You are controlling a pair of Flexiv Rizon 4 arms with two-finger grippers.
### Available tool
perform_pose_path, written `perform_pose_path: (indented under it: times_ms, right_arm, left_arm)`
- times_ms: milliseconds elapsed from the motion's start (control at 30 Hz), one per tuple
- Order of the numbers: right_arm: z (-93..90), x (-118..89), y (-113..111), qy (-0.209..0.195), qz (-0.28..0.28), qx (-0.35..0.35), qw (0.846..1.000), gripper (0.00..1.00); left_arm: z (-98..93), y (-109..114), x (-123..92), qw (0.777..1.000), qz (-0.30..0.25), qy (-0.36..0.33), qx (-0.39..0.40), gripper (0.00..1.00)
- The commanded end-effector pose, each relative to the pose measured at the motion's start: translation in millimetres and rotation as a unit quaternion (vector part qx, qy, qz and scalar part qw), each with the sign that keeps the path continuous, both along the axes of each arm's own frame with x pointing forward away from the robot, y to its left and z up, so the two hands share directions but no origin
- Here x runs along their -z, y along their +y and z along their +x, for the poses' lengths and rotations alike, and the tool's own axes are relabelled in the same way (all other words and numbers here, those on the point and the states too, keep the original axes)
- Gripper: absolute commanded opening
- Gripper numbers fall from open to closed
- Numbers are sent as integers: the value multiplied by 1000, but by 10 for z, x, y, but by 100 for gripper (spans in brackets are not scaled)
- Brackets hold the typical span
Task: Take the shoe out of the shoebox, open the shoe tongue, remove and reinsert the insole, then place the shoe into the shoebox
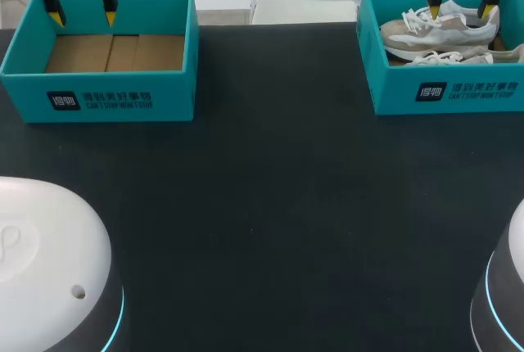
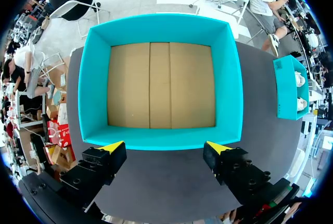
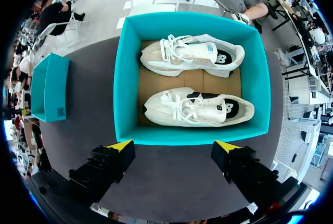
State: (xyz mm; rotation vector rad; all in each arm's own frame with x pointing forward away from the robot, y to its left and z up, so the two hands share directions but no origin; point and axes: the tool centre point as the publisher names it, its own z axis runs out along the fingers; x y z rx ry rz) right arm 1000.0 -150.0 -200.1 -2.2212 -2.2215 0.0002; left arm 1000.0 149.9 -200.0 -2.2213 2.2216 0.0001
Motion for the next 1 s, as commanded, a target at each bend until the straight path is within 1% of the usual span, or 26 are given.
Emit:
perform_pose_path:
  times_ms: [33, 267, 300, 333, 367, 400, 500, 533, 567, 600, 633, 667, 733, 800, 867, 900, 967, 1000]
  right_arm:
    - [0, 0, 0, 0, 0, 0, 1000, 100]
    - [0, 0, 0, 0, 0, 0, 1000, 100]
    - [-11, 20, -114, 9, 4, 10, 1000, 100]
    - [-19, 22, -218, 1, -14, 13, 1000, 100]
    - [-25, 14, -318, -5, -19, 16, 1000, 100]
    - [-26, 10, -417, -5, -12, 22, 1000, 100]
    - [-20, 62, -692, -1, -30, 30, 999, 100]
    - [-15, 83, -772, -3, -33, 29, 999, 100]
    - [-23, 93, -845, -11, -22, 31, 999, 100]
    - [-21, 121, -923, -6, -25, 41, 999, 100]
    - [-31, 146, -987, -17, -38, 41, 998, 100]
    - [-35, 174, -1046, -19, -39, 40, 998, 100]
    - [-26, 267, -1192, -19, -42, 41, 998, 100]
    - [-10, 365, -1310, -30, -57, 33, 997, 100]
    - [30, 496, -1449, -37, -48, 44, 997, 100]
    - [46, 565, -1499, -39, -56, 46, 997, 100]
    - [83, 718, -1605, -35, -46, 58, 997, 100]
    - [98, 781, -1640, -30, -52, 62, 996, 100]
  left_arm:
    - [0, 0, 0, 1000, 0, 0, 0, 100]
    - [0, 0, 0, 1000, 0, 0, 0, 100]
    - [0, 0, 0, 1000, 0, 0, 0, 100]
    - [0, 0, 0, 1000, 0, 0, 0, 100]
    - [0, 0, 0, 1000, 0, 0, 0, 100]
    - [0, 0, 0, 1000, 0, 0, 0, 100]
    - [0, 0, 0, 1000, 0, 0, 0, 100]
    - [0, 0, 0, 1000, 0, 0, 0, 100]
    - [0, 0, 0, 1000, 0, 0, 0, 100]
    - [0, 0, 0, 1000, 0, 0, 0, 100]
    - [0, 0, 0, 1000, 0, 0, 0, 100]
    - [0, 0, 0, 1000, 0, 0, 0, 100]
    - [0, 0, 0, 1000, 0, 0, 0, 100]
    - [0, 0, 0, 1000, 0, 0, 0, 100]
    - [0, 0, 0, 1000, 0, 0, 0, 100]
    - [0, 0, 0, 1000, 0, 0, 0, 100]
    - [0, 0, 0, 1000, 0, 0, 0, 100]
    - [0, 0, 0, 1000, 0, 0, 0, 100]
